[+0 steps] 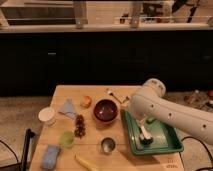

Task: Stack cups on top of each other

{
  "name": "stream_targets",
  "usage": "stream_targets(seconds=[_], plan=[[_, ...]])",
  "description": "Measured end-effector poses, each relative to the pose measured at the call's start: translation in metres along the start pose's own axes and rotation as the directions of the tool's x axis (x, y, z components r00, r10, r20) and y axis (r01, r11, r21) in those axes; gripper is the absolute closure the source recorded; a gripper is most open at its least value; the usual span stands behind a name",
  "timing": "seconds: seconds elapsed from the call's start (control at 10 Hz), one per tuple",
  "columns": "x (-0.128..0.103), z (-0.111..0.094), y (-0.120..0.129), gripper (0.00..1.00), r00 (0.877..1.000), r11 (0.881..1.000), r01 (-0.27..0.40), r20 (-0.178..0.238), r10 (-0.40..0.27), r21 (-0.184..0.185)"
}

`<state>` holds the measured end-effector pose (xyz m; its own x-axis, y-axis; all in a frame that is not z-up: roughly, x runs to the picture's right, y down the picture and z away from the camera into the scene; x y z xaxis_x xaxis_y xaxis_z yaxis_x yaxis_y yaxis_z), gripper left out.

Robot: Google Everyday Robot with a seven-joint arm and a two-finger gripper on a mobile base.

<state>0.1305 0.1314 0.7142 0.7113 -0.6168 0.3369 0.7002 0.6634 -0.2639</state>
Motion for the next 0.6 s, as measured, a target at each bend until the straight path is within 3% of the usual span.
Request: stream_targets(seconds=[0.3,0.6], plan=[[-0.021,0.008,-0.009,0.2,0.994,0.995,0.095,0.047,-0.094,-0.018],[-0.036,0.015,-0.017,0.2,0.985,0.989,0.136,0.111,-0.13,-0.05]])
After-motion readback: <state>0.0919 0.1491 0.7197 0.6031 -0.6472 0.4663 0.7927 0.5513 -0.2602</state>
